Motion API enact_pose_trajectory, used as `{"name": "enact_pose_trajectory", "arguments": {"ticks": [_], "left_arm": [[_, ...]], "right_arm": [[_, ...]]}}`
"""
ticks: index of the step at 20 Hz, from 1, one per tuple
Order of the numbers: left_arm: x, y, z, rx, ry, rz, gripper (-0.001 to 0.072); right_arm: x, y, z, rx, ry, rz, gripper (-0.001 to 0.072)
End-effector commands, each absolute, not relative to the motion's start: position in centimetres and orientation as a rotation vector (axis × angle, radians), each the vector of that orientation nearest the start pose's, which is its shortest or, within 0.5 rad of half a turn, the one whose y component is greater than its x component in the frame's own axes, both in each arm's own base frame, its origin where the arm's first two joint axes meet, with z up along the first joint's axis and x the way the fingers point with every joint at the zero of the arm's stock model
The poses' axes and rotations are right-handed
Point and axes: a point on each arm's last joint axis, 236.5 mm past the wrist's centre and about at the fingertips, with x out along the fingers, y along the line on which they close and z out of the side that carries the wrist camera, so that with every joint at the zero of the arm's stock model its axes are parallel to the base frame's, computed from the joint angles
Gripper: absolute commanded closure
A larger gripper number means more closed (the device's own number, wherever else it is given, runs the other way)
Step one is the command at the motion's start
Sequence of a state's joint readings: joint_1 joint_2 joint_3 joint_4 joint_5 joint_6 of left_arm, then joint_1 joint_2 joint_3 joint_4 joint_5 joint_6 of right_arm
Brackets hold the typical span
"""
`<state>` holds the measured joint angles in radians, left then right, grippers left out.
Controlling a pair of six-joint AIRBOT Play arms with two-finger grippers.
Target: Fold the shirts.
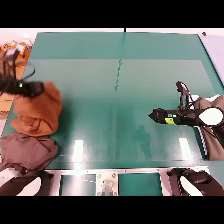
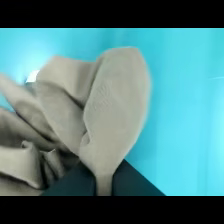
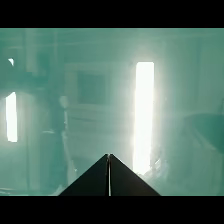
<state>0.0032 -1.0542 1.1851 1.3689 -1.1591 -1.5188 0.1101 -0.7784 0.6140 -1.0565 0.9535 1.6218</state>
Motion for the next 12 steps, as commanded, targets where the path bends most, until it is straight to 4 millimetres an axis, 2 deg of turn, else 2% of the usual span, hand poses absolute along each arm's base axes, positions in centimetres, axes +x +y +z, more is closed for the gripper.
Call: {"name": "enact_pose_trajectory", "arguments": {"ticks": [1, 3, 5, 8, 9, 10, 11, 12], "left_arm": [[37.7, -14.8, 18.7, -0.060, 0.826, -0.432, 0.0687], [36.9, -19.9, 19.5, -0.009, 0.767, -0.552, 0.0687], [35.9, -24.2, 18.8, 0.013, 0.760, -0.644, 0.0686], [35.0, -29.8, 15.2, 0.028, 0.827, -0.745, 0.0677], [34.3, -31.6, 13.4, 0.016, 0.881, -0.781, 0.0344], [33.7, -32.7, 11.8, 0.012, 0.932, -0.801, -0.0010], [33.5, -32.9, 10.5, 0.008, 0.975, -0.802, 0.0008], [33.6, -32.5, 9.8, 0.014, 1.000, -0.791, 0.0008]], "right_arm": [[27.8, 12.6, 1.7, 0.488, 1.118, 0.279, 0.0590], [28.2, 12.7, 2.4, 0.487, 1.101, 0.285, 0.0561], [28.6, 12.9, 3.3, 0.491, 1.080, 0.293, 0.0561], [29.2, 12.9, 4.4, 0.489, 1.053, 0.300, 0.0560], [29.4, 12.8, 4.7, 0.491, 1.045, 0.297, 0.0557], [29.7, 12.4, 4.9, 0.505, 1.038, 0.283, 0.0490], [30.0, 11.8, 5.2, 0.536, 1.033, 0.254, 0.0328], [30.3, 11.0, 5.4, 0.550, 1.025, 0.233, 0.0259]]}}
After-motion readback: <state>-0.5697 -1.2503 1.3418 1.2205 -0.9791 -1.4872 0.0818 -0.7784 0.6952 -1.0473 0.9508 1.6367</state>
